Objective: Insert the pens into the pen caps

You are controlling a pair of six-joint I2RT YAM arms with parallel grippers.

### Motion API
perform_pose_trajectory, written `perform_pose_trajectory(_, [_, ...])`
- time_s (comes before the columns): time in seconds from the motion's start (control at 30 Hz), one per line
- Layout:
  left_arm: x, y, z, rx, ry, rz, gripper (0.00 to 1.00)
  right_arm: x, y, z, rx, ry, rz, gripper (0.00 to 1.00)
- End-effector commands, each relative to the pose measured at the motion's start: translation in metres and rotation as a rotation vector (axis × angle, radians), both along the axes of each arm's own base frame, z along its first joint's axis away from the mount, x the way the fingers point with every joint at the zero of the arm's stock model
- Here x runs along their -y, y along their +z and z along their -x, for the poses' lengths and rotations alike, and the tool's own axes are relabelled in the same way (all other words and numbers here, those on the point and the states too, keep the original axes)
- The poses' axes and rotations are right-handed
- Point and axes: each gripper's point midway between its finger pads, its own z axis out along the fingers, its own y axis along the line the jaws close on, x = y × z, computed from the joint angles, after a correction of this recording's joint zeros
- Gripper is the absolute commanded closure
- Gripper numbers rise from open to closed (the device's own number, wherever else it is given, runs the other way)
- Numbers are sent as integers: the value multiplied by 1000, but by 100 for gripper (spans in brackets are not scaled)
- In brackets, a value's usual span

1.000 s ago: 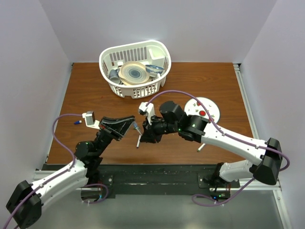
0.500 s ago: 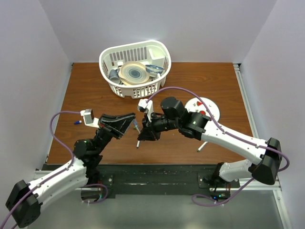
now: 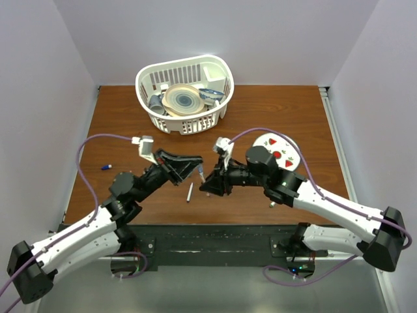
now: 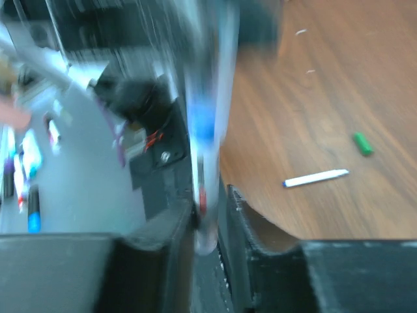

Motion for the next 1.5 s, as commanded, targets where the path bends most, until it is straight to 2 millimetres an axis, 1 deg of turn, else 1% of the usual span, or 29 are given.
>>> perform_pose_trajectory(0.0, [30, -59, 12, -190, -129, -231, 100, 29, 57, -41, 100, -276, -214, 64])
perform_pose_trajectory(0.03, [30, -55, 5, -204, -102, -251, 100, 36, 48, -36, 83, -280, -200, 58])
perform_pose_trajectory(0.07, [27, -57, -6, -220, -42, -265, 100, 49, 30, -26, 53, -288, -165, 56])
perform_pose_trajectory(0.1, [28, -65, -14, -226, -14, -300, 100, 56, 25, -20, 29, -295, -163, 52])
perform_pose_trajectory(0.13, [27, -64, -19, -235, 12, -316, 100, 62, 20, -14, 10, -296, -161, 41])
perform_pose_trajectory(0.17, [24, -68, -28, -247, 61, -333, 100, 75, 10, -2, -11, -296, -148, 36])
perform_pose_trajectory(0.2, [26, -79, -36, -264, 83, -369, 100, 80, 7, 5, -41, -297, -151, 31])
perform_pose_trajectory(0.27, [24, -86, -50, -293, 147, -401, 100, 95, 6, 13, -55, -322, -172, 23])
perform_pose_trajectory(0.3, [27, -100, -57, -336, 164, -427, 100, 98, 7, 16, -71, -333, -186, 22])
perform_pose_trajectory(0.37, [26, -117, -69, -386, 214, -453, 100, 105, 8, 17, -79, -356, -193, 18])
perform_pose_trajectory(0.4, [30, -135, -74, -431, 219, -482, 100, 107, 10, 18, -77, -362, -195, 18])
perform_pose_trajectory(0.47, [35, -147, -83, -442, 223, -486, 100, 110, 3, 14, -82, -388, -169, 17])
perform_pose_trajectory(0.5, [37, -162, -87, -473, 221, -512, 100, 110, -5, 10, -103, -412, -147, 17])
perform_pose_trajectory(0.53, [39, -163, -90, -472, 216, -510, 100, 111, -13, 6, -128, -447, -124, 17])
perform_pose_trajectory(0.57, [38, -166, -94, -484, 215, -514, 100, 115, -28, -2, -166, -516, -84, 18])
perform_pose_trajectory(0.6, [36, -172, -96, -493, 221, -531, 100, 114, -36, -4, -230, -549, -78, 18])
perform_pose_trajectory(0.63, [34, -173, -98, -491, 230, -539, 100, 112, -51, -7, -275, -575, -39, 18])
perform_pose_trajectory(0.67, [28, -173, -102, -489, 260, -549, 100, 112, -67, -7, -319, -595, -13, 19])
perform_pose_trajectory(0.7, [23, -176, -103, -495, 276, -575, 100, 110, -75, -7, -371, -613, -10, 20])
perform_pose_trajectory(0.73, [19, -176, -104, -496, 288, -586, 100, 108, -90, -8, -397, -624, 32, 21])
perform_pose_trajectory(0.8, [10, -173, -107, -490, 303, -595, 100, 105, -103, -8, -409, -615, 72, 23])
perform_pose_trajectory(0.83, [8, -170, -107, -490, 302, -591, 100, 104, -112, -9, -416, -620, 111, 26])
perform_pose_trajectory(0.97, [1, -153, -100, -455, 287, -583, 100, 110, -130, -5, -472, -656, 210, 28])
perform_pose_trajectory(1.07, [2, -152, -91, -438, 239, -598, 100, 113, -139, 0, -481, -652, 245, 28])
perform_pose_trajectory(1.2, [1, -173, -82, -491, 213, -626, 100, 119, -138, -2, -476, -683, 237, 28])
perform_pose_trajectory(1.27, [7, -182, -78, -513, 170, -636, 100, 118, -138, -4, -472, -692, 223, 29])
perform_pose_trajectory(1.37, [17, -186, -73, -507, 112, -613, 100, 113, -141, -4, -484, -673, 228, 32])
perform_pose_trajectory(1.4, [17, -187, -74, -512, 115, -615, 100, 114, -148, -3, -490, -677, 269, 37])
perform_pose_trajectory(1.47, [16, -190, -76, -521, 124, -636, 100, 119, -154, 1, -486, -675, 327, 38])
